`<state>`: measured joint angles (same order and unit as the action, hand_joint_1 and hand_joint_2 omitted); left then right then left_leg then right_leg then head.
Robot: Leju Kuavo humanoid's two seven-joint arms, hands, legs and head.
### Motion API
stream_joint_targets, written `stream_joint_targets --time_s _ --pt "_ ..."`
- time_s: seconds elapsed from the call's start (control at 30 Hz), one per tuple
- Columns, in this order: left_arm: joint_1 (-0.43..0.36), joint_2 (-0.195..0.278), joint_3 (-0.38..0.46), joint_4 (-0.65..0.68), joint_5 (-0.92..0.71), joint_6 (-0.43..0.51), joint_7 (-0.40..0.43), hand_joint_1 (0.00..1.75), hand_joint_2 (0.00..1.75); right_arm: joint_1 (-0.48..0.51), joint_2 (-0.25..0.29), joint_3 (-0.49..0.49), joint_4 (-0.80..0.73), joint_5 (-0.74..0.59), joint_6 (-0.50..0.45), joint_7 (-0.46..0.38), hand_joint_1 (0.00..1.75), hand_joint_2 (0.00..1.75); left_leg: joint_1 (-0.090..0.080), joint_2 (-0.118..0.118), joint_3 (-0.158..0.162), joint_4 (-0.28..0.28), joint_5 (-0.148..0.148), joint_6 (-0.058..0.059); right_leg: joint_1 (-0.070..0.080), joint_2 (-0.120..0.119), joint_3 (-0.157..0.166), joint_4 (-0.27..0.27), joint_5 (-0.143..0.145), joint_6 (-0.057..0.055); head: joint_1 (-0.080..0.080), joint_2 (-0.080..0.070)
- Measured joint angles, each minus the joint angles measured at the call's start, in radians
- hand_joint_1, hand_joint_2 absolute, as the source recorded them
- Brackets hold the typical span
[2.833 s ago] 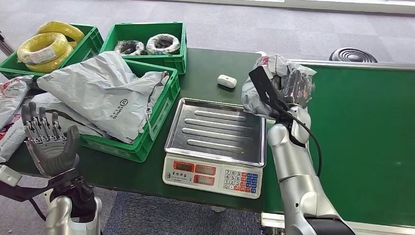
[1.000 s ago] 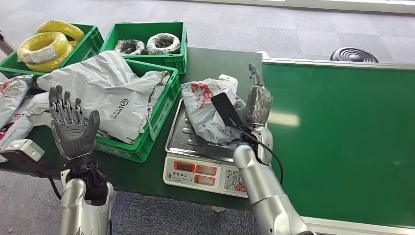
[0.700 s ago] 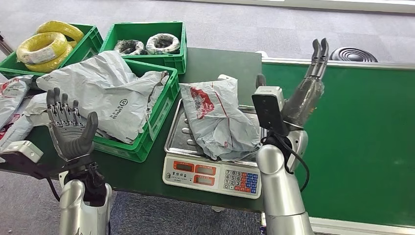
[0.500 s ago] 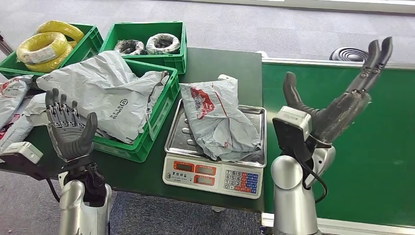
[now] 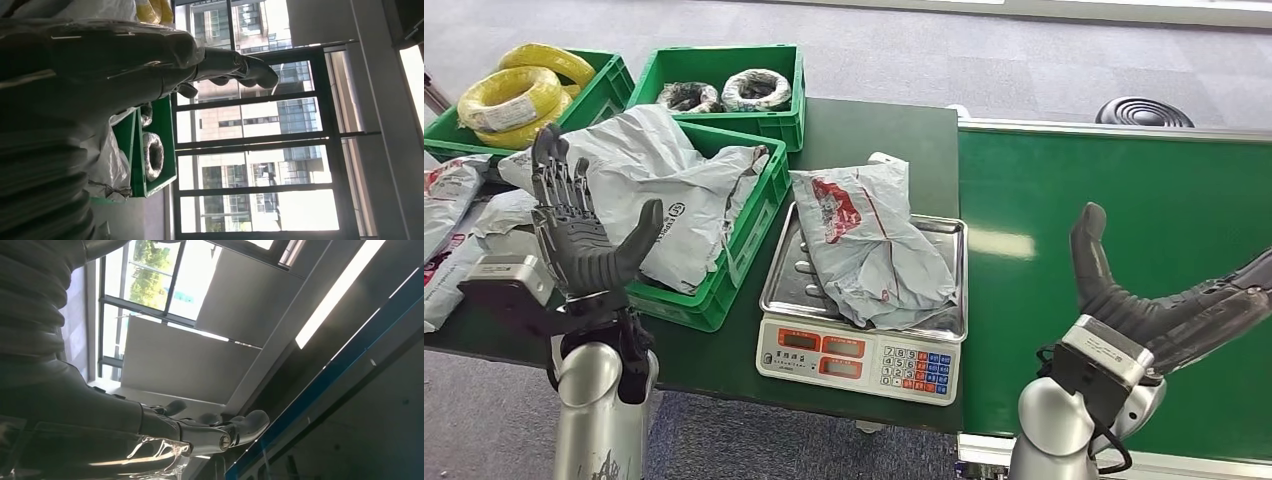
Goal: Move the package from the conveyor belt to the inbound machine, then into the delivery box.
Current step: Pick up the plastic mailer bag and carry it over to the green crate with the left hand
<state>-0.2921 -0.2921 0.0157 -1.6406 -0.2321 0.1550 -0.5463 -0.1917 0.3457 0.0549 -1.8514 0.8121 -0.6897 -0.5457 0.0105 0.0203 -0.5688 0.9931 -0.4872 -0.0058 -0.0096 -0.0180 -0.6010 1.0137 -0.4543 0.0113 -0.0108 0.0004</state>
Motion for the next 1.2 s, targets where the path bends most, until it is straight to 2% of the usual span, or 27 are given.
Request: stream_joint_targets --time_s 0.1,0.2,0.37,0.47,0.63,0.83,0.97,1.2 --pt "-0.03 0.008 -0.043 0.016 -0.165 0.032 0.054 0.0 1.75 0.013 0.001 -0.008 -0.007 -0.003 0.0 0.002 0.0 1.75 0.0 -0.002 0.0 0.0 0.0 0.0 0.0 -0.001 -0.001 0.0 0.0 0.0 0.0 0.0" --pt "-0.12 0.017 -0.148 0.092 -0.412 0.053 0.156 0.0 1.75 0.024 0.001 -0.016 -0.009 -0.022 0.0 0.001 0.0 1.75 0.0 -0.003 -0.001 0.0 0.001 0.0 0.0 -0.003 0.0 0.0 0.0 0.0 0.0 0.0" --pt "-0.294 -0.003 -0.342 0.306 -0.68 0.055 0.294 0.0 1.75 0.029 0.001 -0.033 -0.009 -0.045 0.0 -0.001 0.0 1.75 -0.001 -0.002 0.0 0.001 0.0 0.001 -0.001 -0.002 0.0 0.0 0.001 0.001 0.0 0.0" --pt "-0.395 -0.029 -0.455 0.479 -0.805 0.057 0.341 0.0 1.75 0.034 0.001 -0.041 -0.011 -0.05 0.0 -0.003 0.0 1.75 -0.001 -0.003 -0.001 0.001 0.0 0.001 -0.002 -0.002 0.0 0.0 0.001 0.001 0.0 0.0" --pt "-0.478 -0.057 -0.633 0.742 -0.831 0.029 0.383 0.0 1.75 0.064 0.001 -0.049 -0.021 -0.083 0.0 -0.035 0.0 1.75 -0.001 -0.001 -0.001 0.001 -0.001 0.001 -0.001 -0.001 -0.001 0.0 0.001 0.001 0.0 0.0" --pt "-0.49 -0.062 -0.775 0.986 -0.841 0.03 0.383 0.0 1.75 0.098 0.001 -0.05 -0.031 -0.106 0.0 -0.054 0.0 1.75 -0.001 0.0 -0.001 0.0 -0.001 0.0 -0.001 0.0 -0.001 0.0 0.0 0.0 0.0 0.0" --pt "-0.482 -0.062 -0.824 1.096 -0.846 0.034 0.384 0.0 1.75 0.099 0.001 -0.048 -0.031 -0.109 0.0 -0.053 0.0 1.75 -0.001 -0.001 -0.001 0.0 0.0 0.0 -0.001 0.0 0.0 0.0 0.0 0.0 0.0 0.0" --pt "-0.495 -0.07 -0.844 1.191 -0.838 0.056 0.394 0.0 1.75 0.096 0.001 -0.035 -0.031 -0.115 0.0 -0.052 0.0 1.75 -0.001 -0.002 0.002 0.0 -0.001 0.001 -0.001 -0.001 0.005 0.0 0.0 0.001 0.0 0.0"
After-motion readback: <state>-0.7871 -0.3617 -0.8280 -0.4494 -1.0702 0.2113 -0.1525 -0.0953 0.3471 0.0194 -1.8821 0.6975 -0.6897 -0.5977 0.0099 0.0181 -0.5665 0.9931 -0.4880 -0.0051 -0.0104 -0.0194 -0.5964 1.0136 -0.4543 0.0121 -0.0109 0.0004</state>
